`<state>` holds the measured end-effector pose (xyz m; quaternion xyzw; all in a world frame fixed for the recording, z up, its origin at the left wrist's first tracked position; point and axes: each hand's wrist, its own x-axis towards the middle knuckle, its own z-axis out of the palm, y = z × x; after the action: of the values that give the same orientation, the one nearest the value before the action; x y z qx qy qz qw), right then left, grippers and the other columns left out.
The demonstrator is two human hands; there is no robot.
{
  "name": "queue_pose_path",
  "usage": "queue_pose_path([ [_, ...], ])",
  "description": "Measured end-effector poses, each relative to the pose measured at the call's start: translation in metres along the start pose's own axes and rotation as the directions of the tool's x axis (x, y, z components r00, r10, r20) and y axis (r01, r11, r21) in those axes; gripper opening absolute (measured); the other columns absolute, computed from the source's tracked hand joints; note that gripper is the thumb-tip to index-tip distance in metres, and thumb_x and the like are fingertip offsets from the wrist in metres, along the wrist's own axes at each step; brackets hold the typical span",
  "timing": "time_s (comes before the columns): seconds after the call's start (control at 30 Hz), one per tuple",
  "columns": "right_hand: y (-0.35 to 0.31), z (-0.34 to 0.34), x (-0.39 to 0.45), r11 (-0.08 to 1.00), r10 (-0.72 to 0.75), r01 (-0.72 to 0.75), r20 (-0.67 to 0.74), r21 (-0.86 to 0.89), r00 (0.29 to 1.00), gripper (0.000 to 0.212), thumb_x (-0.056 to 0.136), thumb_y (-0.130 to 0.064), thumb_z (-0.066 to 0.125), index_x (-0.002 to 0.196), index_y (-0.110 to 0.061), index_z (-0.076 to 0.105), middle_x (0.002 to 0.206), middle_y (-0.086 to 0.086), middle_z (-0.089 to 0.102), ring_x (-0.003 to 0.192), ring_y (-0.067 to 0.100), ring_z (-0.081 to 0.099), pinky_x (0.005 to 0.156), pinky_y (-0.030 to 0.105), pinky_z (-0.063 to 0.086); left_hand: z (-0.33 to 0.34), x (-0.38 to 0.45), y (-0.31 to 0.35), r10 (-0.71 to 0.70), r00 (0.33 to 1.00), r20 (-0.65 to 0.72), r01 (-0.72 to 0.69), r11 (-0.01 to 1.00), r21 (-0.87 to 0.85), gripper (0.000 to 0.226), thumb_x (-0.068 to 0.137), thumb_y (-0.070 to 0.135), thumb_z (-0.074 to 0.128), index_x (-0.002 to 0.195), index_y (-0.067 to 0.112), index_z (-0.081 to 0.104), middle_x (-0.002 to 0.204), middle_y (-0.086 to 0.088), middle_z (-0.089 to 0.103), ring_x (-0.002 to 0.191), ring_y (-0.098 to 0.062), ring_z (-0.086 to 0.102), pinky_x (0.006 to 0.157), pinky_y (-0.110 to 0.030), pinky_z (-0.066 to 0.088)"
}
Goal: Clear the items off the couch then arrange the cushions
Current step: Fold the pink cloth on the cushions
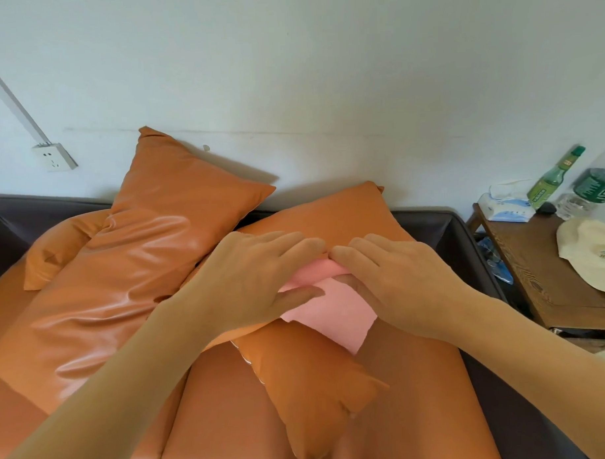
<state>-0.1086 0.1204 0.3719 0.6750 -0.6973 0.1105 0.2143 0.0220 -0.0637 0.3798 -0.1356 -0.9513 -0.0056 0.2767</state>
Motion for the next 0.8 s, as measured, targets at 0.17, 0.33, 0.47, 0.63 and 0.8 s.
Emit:
queue_pose_path([
  [0.17,-0.001,-0.002,-0.004,0.997,0.042,-0.041,-0.012,0.069,0.999,0.04,0.097,-0.039,0.041,0.116,-0.01,0.06,0.088,0.0,0.063,0.068,0.018,0.056,0.043,0.033,0.046,0.012,-0.008,0.003,0.039,0.997,-0.06,-0.037,0.998,0.043,0.015,0.102,0.028,0.044,0.106,0.016,0.052,0.072,0.002,0.058,0.056,-0.019,0.05,0.039,-0.035,0.036],
  [0.33,-0.003,0.009,-0.009,0.999,-0.04,0.043,-0.146,0.016,0.988,0.023,0.094,-0.023,0.055,0.114,-0.011,0.054,0.097,0.007,0.066,0.071,0.022,0.059,0.05,0.035,0.048,0.012,-0.011,0.007,0.032,0.999,-0.041,-0.031,0.999,0.028,0.036,0.104,0.029,0.038,0.101,0.008,0.068,0.072,0.0,0.06,0.056,-0.021,0.051,0.041,-0.037,0.04],
  [0.47,-0.004,0.011,-0.009,0.996,0.024,-0.011,-0.148,0.087,0.989,0.026,0.097,-0.021,0.048,0.109,-0.005,0.065,0.088,0.008,0.067,0.067,0.024,0.061,0.046,0.038,0.049,0.013,-0.014,0.011,0.028,0.993,-0.111,-0.023,0.998,0.051,0.027,0.099,0.033,0.053,0.113,0.011,0.057,0.081,-0.001,0.066,0.064,-0.022,0.058,0.046,-0.037,0.044],
  [0.63,-0.004,0.004,-0.007,0.987,0.044,-0.038,-0.03,0.155,0.999,0.043,0.099,-0.038,0.04,0.114,-0.007,0.065,0.086,0.002,0.066,0.071,0.019,0.06,0.046,0.037,0.048,0.011,-0.015,0.012,-0.001,0.999,-0.052,0.004,0.997,0.074,0.026,0.099,0.032,0.051,0.1,0.012,0.068,0.071,0.002,0.058,0.055,-0.019,0.05,0.041,-0.033,0.038],
  [0.8,-0.001,-0.004,-0.003,0.995,0.013,-0.01,-0.032,0.096,0.999,0.035,0.094,-0.04,0.049,0.106,-0.012,0.066,0.084,-0.002,0.061,0.068,0.017,0.054,0.043,0.032,0.044,0.002,-0.013,0.014,-0.111,0.993,0.045,0.115,0.989,-0.089,0.029,0.095,0.042,0.048,0.101,0.02,0.067,0.07,0.011,0.059,0.05,-0.011,0.045,0.035,-0.031,0.033],
])
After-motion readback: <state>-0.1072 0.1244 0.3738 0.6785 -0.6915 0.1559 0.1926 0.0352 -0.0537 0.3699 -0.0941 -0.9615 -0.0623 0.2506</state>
